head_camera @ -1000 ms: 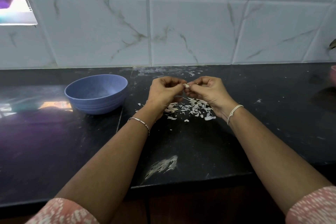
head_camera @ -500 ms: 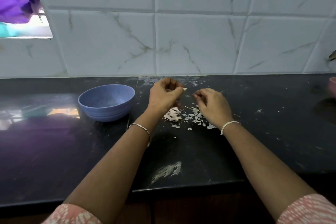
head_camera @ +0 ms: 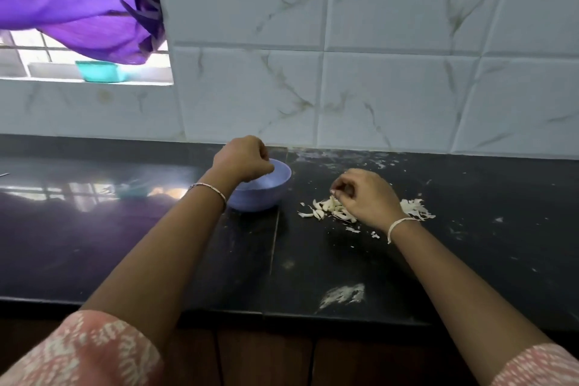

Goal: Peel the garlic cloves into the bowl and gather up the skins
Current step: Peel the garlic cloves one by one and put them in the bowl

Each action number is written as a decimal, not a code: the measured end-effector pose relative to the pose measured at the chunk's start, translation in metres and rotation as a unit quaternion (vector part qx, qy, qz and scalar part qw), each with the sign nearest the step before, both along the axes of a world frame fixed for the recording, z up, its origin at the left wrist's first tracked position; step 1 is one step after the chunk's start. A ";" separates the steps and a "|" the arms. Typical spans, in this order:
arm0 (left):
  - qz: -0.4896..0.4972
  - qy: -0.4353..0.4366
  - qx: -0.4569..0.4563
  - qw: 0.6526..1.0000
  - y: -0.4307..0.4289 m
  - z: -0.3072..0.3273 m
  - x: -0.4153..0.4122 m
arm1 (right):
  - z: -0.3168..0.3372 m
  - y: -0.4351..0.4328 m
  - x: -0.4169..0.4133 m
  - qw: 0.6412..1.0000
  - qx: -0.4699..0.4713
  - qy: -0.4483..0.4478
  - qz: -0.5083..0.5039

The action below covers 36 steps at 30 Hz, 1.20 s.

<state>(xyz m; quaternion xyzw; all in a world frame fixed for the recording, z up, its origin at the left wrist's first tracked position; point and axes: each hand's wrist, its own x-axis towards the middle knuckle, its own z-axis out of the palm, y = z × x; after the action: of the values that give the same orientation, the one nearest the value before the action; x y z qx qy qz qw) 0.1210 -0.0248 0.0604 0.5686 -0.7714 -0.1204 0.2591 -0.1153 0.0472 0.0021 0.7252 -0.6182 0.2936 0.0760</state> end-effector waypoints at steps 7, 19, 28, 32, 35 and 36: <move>0.007 -0.064 -0.023 0.998 0.003 -0.008 -0.006 | -0.003 -0.005 0.021 0.983 0.145 0.108 0.013; -0.107 0.008 -0.084 0.991 0.037 -0.018 -0.040 | -0.002 -0.009 0.022 0.979 0.181 0.090 0.020; -0.170 -0.021 0.011 0.985 0.048 -0.047 -0.062 | 0.000 0.000 0.001 0.990 0.101 -0.093 0.045; -0.277 -0.010 0.047 0.960 0.052 -0.061 -0.069 | 0.016 0.015 -0.013 0.981 0.089 -0.166 0.042; -0.339 -0.019 0.018 0.940 0.052 -0.071 -0.081 | 0.023 0.026 -0.030 0.971 0.113 -0.203 0.057; -0.352 -0.030 0.009 0.936 0.050 -0.074 -0.086 | 0.023 0.028 -0.035 0.968 0.119 -0.214 0.061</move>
<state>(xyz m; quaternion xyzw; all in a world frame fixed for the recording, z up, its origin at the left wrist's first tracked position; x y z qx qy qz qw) 0.0350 0.0256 -0.0140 0.2664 -0.9284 -0.1936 0.1723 -0.1504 0.0754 0.0253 0.6857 -0.6052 0.3704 -0.1624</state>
